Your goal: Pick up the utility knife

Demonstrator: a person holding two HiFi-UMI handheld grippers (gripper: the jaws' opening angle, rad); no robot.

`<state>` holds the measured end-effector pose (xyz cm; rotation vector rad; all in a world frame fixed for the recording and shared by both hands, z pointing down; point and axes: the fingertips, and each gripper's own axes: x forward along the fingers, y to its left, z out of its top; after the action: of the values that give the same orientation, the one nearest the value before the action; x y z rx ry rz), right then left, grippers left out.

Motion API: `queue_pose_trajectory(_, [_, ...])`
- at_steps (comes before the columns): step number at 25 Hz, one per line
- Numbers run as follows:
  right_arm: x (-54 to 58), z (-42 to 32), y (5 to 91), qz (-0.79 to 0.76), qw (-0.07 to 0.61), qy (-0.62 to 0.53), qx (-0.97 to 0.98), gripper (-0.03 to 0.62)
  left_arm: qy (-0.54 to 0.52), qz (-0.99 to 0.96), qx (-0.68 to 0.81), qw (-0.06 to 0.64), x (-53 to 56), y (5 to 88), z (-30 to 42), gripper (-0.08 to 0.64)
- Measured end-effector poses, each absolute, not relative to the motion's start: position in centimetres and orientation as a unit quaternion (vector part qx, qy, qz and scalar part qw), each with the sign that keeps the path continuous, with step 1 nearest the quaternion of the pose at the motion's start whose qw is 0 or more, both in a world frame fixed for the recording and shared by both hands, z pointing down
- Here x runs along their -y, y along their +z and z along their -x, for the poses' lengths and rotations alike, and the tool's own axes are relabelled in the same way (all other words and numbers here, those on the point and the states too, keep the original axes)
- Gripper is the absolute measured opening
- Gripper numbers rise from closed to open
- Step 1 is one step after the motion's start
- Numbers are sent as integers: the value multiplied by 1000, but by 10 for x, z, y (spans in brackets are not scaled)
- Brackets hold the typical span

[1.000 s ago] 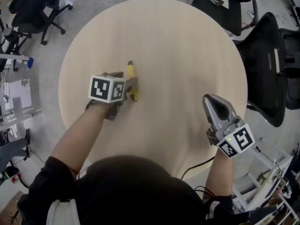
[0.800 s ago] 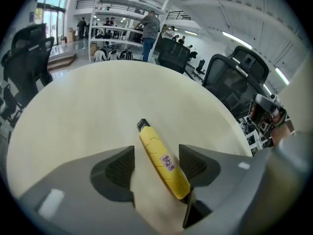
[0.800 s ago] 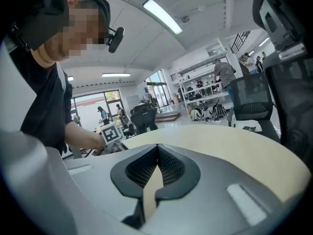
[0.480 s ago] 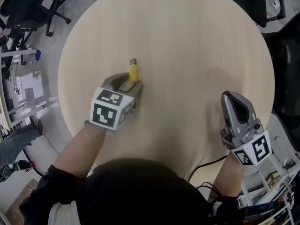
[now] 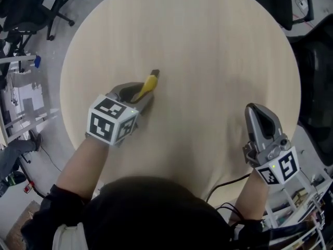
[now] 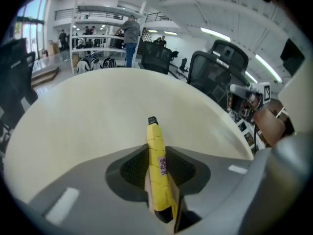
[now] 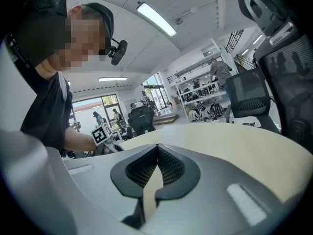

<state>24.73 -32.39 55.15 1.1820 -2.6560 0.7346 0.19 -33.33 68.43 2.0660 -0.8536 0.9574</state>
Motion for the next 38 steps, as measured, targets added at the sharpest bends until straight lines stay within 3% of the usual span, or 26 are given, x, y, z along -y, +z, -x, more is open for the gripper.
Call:
queue_pose_trajectory(5, [318,-252,537,-401,69,245,880,15,255,-815,335,398,351,649,-6,106])
queue_pose_trajectory(13, [296,-256,495,-419,65,225,877,15,118,-855,325,386,358,577,-10,104])
queue_pose_trajectory(38, [187,-183,340,-475,38,191,858,15,-12,-898,329,292,276,355,118,103])
